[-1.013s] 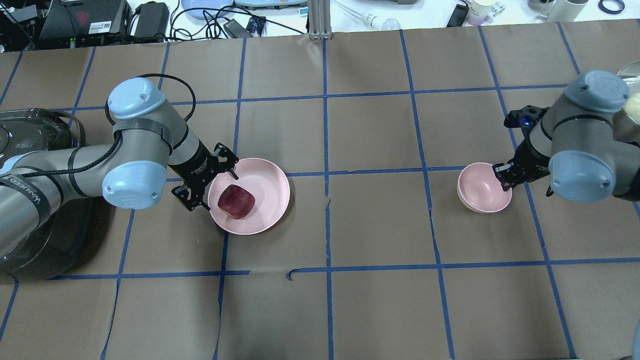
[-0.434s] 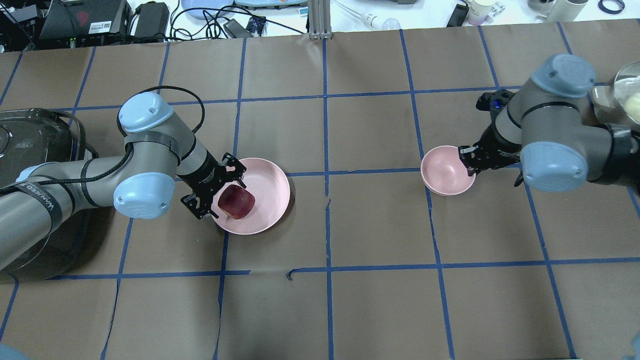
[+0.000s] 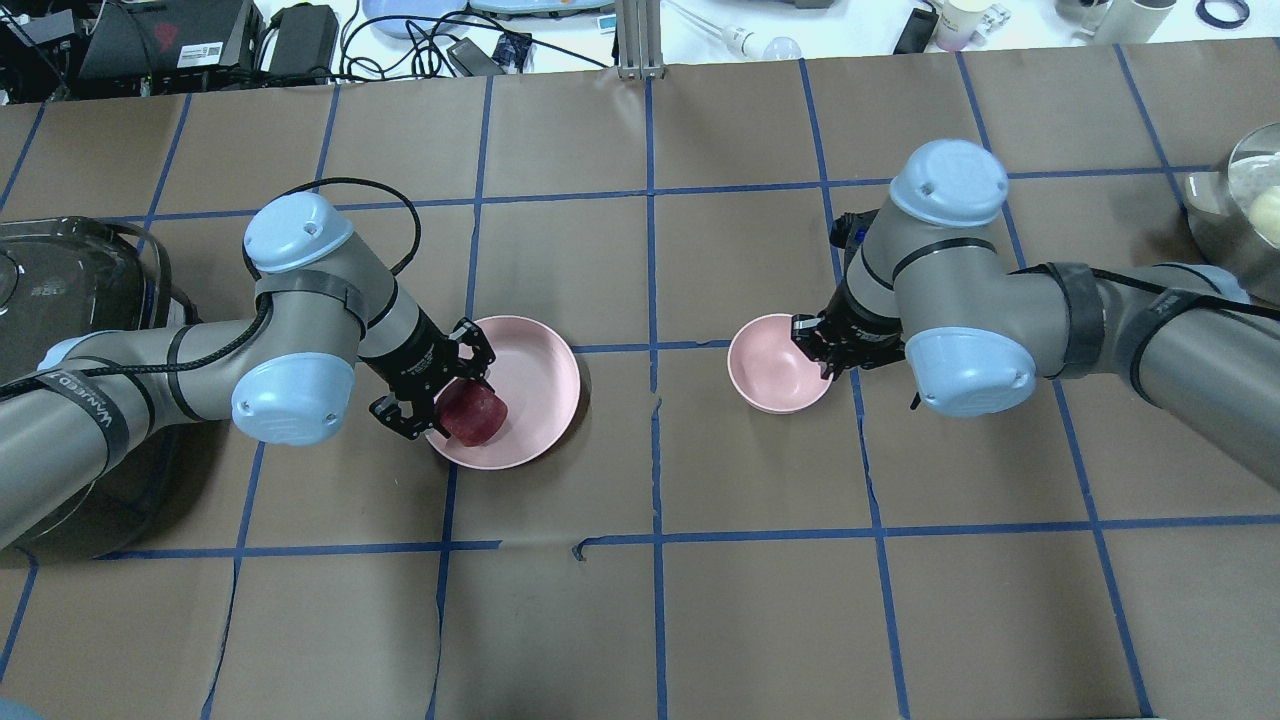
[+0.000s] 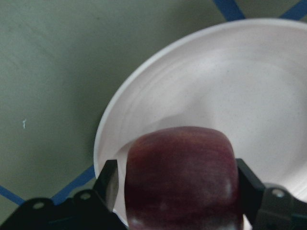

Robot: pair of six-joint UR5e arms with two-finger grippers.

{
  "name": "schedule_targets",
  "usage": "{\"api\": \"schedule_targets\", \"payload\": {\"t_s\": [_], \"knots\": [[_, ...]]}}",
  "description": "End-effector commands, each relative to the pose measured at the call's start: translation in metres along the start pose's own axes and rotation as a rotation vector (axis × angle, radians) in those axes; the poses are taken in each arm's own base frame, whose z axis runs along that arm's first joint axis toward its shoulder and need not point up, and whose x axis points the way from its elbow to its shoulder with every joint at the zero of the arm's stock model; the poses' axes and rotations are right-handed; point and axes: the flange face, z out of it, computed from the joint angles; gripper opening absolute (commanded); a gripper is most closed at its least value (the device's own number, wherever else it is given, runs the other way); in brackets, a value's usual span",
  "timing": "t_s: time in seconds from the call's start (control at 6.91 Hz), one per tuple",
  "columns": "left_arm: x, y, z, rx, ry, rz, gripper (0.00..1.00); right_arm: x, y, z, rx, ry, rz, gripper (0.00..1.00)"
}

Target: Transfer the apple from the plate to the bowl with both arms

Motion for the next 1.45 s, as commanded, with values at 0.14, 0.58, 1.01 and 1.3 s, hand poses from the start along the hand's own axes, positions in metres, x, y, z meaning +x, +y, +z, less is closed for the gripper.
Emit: {"api": "schedule_targets", "payload": {"t_s": [0.14,0.58,1.01,1.3], "knots": [[0.012,0.002,-0.04,0.074,0.042,0.294,0.11,-0.008,0.001,-0.003,0.011,0.026,0.012,1.0],[0.043,0.016,-0.101,0.197,0.076,0.65,0.11,-0.021,-0.037,-0.141,0.08,0.116,-0.005,1.0],[0.116,0.101,-0.112,0.209,0.019,0.8,0.08,-0.026,-0.003,-0.313,0.028,0.118,-0.066,1.0],[0.147,0.132,-0.099,0.228,0.077,0.772,0.05,-0.028,0.002,-0.322,0.042,0.102,-0.091,1.0]]}}
